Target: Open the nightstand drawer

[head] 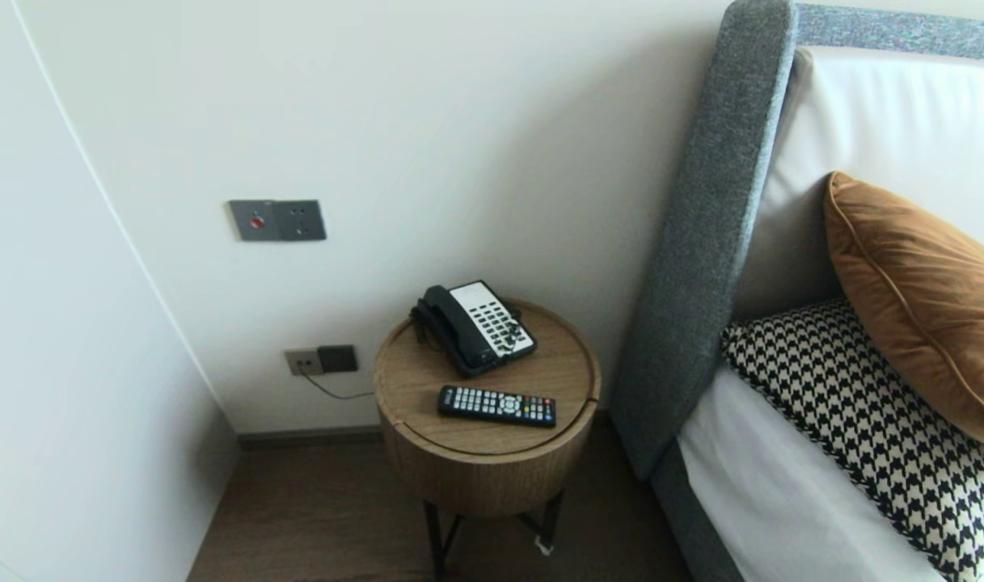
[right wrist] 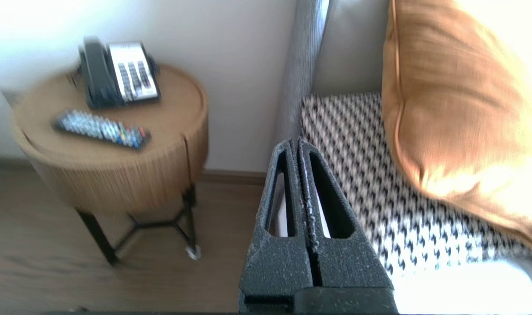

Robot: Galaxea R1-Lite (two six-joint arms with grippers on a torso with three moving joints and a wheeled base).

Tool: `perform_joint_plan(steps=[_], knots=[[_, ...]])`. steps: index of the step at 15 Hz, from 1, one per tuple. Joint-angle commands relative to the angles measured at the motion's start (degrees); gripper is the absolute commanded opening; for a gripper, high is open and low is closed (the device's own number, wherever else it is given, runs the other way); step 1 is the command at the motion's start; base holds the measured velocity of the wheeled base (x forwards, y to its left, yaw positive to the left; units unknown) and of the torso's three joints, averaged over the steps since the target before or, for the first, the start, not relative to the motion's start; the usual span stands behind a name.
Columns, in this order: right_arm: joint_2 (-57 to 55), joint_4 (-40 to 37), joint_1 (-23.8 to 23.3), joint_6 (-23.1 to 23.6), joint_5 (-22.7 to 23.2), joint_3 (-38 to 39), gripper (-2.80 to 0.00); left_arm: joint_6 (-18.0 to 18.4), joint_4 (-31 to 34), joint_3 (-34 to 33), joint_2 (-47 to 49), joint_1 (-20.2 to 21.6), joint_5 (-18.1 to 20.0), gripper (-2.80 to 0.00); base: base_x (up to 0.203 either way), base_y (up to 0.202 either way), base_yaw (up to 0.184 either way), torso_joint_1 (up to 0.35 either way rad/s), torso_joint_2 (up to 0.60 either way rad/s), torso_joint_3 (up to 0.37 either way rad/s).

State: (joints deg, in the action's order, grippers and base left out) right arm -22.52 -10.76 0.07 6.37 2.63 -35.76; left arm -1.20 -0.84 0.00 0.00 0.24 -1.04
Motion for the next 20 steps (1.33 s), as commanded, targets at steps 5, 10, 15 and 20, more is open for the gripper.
perform_joint_plan(steps=[5, 10, 15, 20], knots=[[-23.82, -0.21, 0.91, -4.74, -0.02, -12.32, -2.8, 0.05, -0.04, 0.0, -0.09, -0.24, -0.02, -2.8, 0.0, 0.0, 0.0, 0.0, 0.0, 0.0], [-34.84, -0.69, 10.36, -11.27, -1.7, -17.08, -2.8, 0.05, -0.04, 0.0, -0.09, -0.24, -0.02, -2.8, 0.0, 0.0, 0.0, 0.0, 0.0, 0.0], [-46.51, -1.43, 30.08, -21.11, -12.76, -21.84, -2.8, 0.05, -0.04, 0.0, -0.09, -0.24, -0.02, -2.8, 0.0, 0.0, 0.0, 0.0, 0.0, 0.0], [-57.58, -5.8, 39.29, -24.33, -14.59, -24.18, -2.8, 0.05, -0.04, 0.0, -0.09, -0.24, -0.02, -2.8, 0.0, 0.0, 0.0, 0.0, 0.0, 0.0]])
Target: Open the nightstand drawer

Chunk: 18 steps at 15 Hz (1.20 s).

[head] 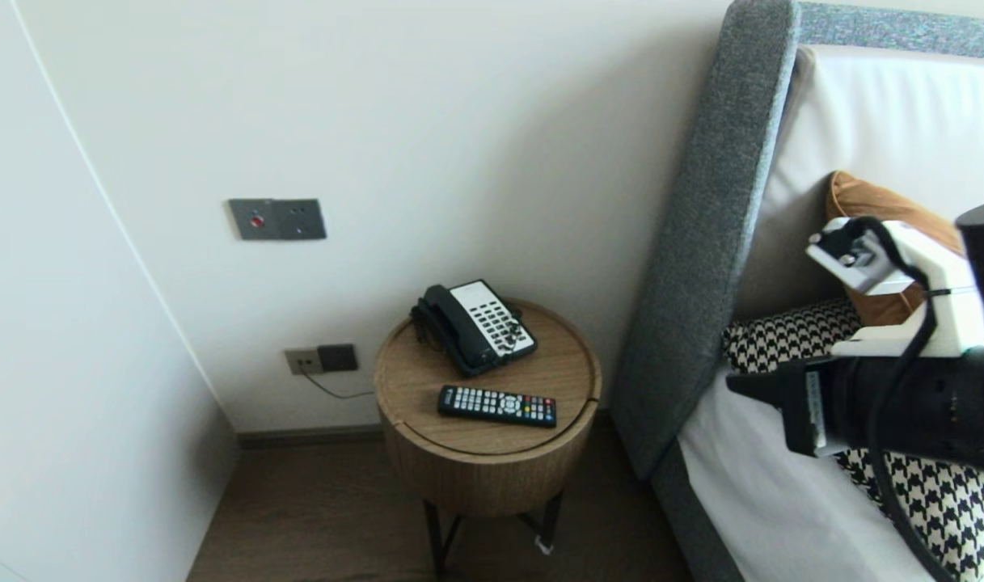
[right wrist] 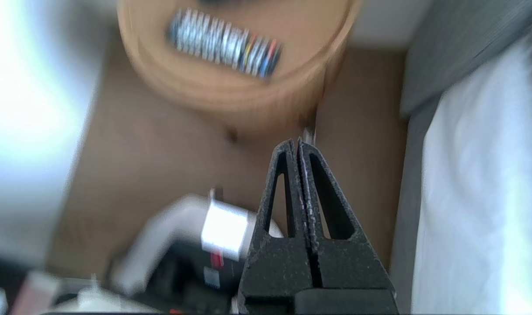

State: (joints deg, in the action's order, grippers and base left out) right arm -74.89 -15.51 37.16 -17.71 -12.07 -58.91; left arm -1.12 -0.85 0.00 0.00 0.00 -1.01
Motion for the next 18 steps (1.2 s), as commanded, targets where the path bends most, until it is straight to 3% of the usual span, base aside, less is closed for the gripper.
perform_joint_plan(steps=[1, 8, 18], knots=[[-7.36, -2.03, 3.13, -0.77, 0.41, -2.32, -2.8, -0.02, -0.03, 0.0, -0.09, 0.0, -0.04, -2.8, 0.0, 0.0, 0.0, 0.0, 0.0, 0.0], [-23.8, -3.96, 8.5, -3.84, 3.19, -14.32, -2.8, -0.02, -0.03, 0.0, -0.09, 0.0, -0.04, -2.8, 0.0, 0.0, 0.0, 0.0, 0.0, 0.0], [-47.85, -5.15, 8.34, -4.95, 5.04, -33.24, -2.8, -0.02, -0.03, 0.0, -0.09, 0.0, -0.04, -2.8, 0.0, 0.0, 0.0, 0.0, 0.0, 0.0]])
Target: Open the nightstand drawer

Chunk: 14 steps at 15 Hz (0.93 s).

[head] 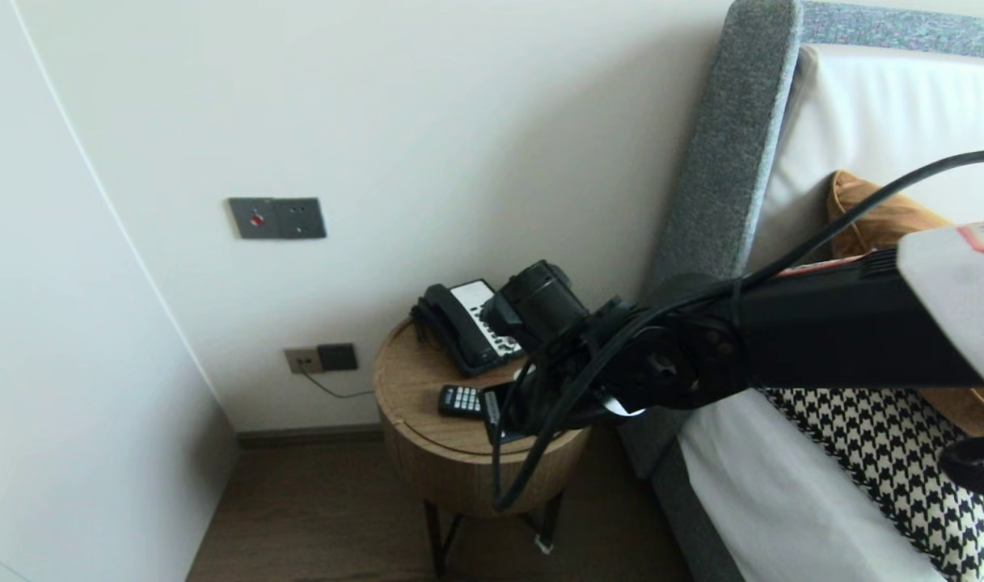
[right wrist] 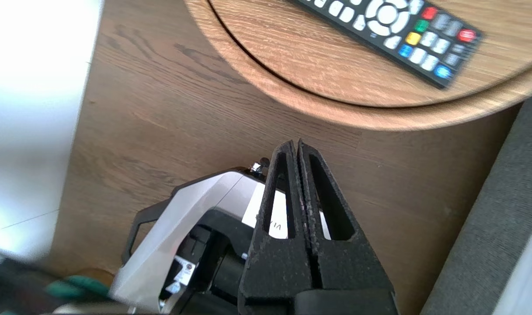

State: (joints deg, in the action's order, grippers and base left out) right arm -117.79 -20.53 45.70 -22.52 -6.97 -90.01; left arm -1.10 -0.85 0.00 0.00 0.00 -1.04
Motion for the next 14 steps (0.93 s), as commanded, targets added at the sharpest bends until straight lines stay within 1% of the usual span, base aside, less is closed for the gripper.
perform_joint_plan(steps=[1, 8, 12, 14], knots=[[-6.15, -0.14, -0.36, -0.21, -0.06, -3.16, -2.8, -0.05, -0.03, 0.0, -0.09, 0.0, -0.02, -2.8, 0.0, 0.0, 0.0, 0.0, 0.0, 0.0], [-13.92, -0.12, -2.84, -2.15, -0.56, -8.85, -2.8, -0.05, -0.03, 0.0, -0.09, 0.0, -0.02, -2.8, 0.0, 0.0, 0.0, 0.0, 0.0, 0.0], [-17.29, -0.19, -4.05, -2.27, -0.76, -12.79, -2.8, -0.1, -0.06, 0.0, -0.09, 0.02, -0.02, -2.8, 0.0, 0.0, 0.0, 0.0, 0.0, 0.0], [-18.07, -0.21, -4.13, -2.51, -1.09, -13.26, -2.8, -0.05, -0.03, 0.0, -0.09, 0.0, -0.02, -2.8, 0.0, 0.0, 0.0, 0.0, 0.0, 0.0]])
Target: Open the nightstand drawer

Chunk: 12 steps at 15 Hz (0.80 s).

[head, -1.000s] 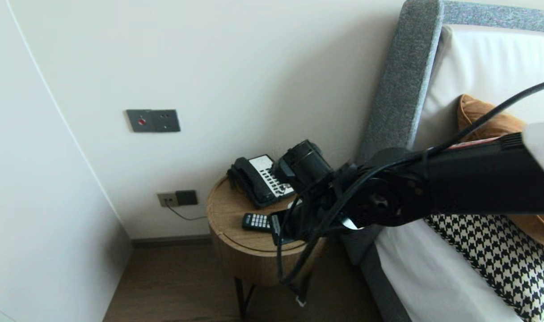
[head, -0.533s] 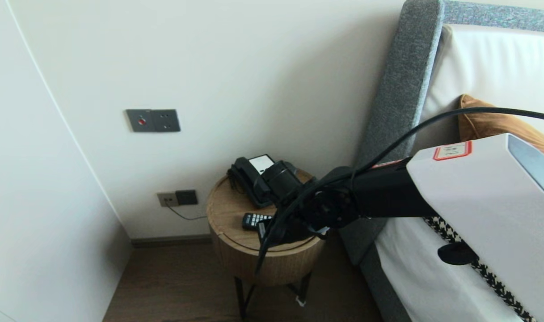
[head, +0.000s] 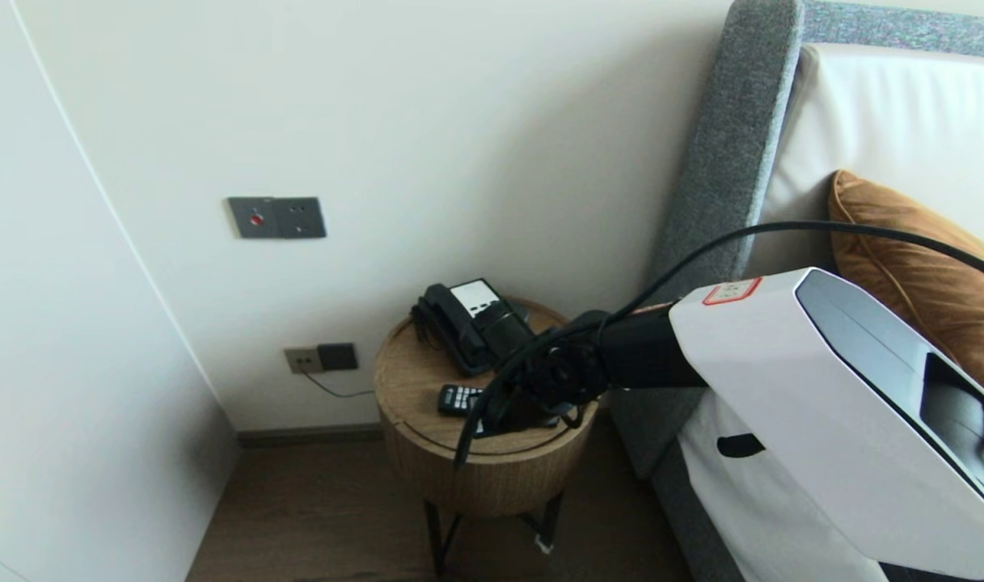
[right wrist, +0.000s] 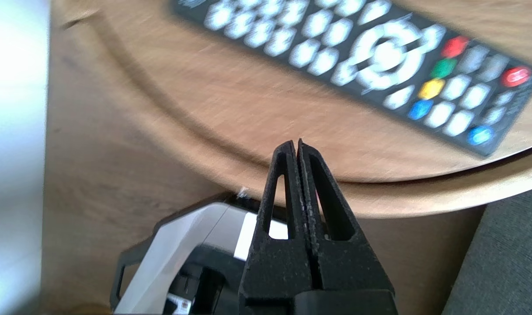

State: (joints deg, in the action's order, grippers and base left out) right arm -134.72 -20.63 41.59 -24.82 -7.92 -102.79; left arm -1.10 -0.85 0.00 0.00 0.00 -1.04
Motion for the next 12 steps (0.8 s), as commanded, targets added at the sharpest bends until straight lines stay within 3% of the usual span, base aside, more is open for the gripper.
perform_joint_plan(steps=[1, 12], knots=[[-1.26, -0.11, 0.0, -0.26, -0.25, -0.31, -2.8, -0.04, -0.03, 0.0, -0.09, 0.06, -0.02, -2.8, 0.0, 0.0, 0.0, 0.0, 0.0, 0.0], [-3.79, -0.02, 0.59, -1.64, -0.34, -1.01, -2.8, -0.04, -0.03, 0.0, -0.09, 0.0, -0.02, -2.8, 0.0, 0.0, 0.0, 0.0, 0.0, 0.0]])
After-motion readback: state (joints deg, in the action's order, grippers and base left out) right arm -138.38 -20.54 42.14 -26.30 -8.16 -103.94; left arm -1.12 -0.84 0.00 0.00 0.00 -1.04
